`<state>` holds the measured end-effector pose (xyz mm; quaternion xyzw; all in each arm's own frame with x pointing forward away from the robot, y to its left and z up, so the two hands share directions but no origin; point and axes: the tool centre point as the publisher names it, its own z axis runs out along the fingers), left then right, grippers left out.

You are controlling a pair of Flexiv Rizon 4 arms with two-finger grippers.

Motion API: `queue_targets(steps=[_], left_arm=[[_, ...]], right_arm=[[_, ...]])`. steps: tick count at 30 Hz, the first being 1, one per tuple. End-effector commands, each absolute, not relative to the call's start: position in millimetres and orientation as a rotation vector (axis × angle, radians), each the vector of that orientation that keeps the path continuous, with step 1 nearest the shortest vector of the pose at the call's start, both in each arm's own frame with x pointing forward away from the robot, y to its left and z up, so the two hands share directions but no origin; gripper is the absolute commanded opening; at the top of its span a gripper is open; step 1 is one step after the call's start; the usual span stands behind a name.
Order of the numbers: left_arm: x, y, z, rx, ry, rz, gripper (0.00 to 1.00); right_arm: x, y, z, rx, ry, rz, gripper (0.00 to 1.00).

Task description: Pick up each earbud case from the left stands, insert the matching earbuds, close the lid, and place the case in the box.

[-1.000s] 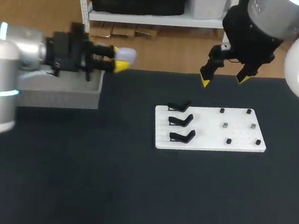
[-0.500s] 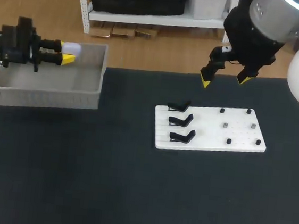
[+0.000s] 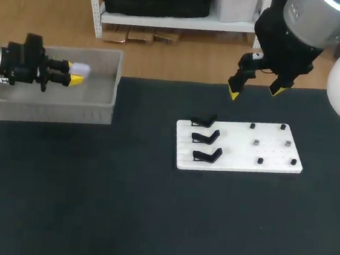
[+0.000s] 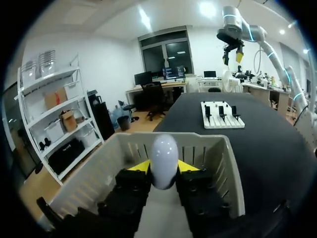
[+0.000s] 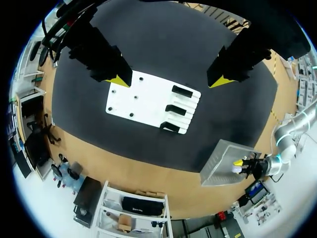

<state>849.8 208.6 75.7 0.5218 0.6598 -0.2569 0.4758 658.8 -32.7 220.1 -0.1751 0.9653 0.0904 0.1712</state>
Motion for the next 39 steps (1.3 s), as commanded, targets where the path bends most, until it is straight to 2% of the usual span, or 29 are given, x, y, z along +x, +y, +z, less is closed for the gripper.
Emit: queue_targets(steps=[1, 8, 17, 22, 29, 39], left_arm=[[847, 209, 83, 1.274, 1.606, -0.611, 1.00], [826, 206, 111, 1.304, 1.602, -0.571, 1.00], [771, 172, 132, 1.294, 1.628, -0.526, 1.00], [742, 143, 136, 1.284, 1.651, -0.517, 1.00], [716, 113, 136, 1.241, 1.712, -0.502, 1.00], [703, 104, 134, 1.176, 1.762, -0.554, 1.00]], right_arm=[[657, -34, 220, -0.495, 2.736, 0.256, 1.00], [657, -34, 220, -0.495, 2.736, 0.256, 1.00], [657, -34, 220, -0.495, 2.736, 0.256, 1.00], [657, -34, 220, -0.495, 2.736, 0.256, 1.00], [633, -54, 224, -0.769, 2.567, 0.441, 1.00], [625, -64, 224, -0.872, 2.570, 0.526, 1.00]])
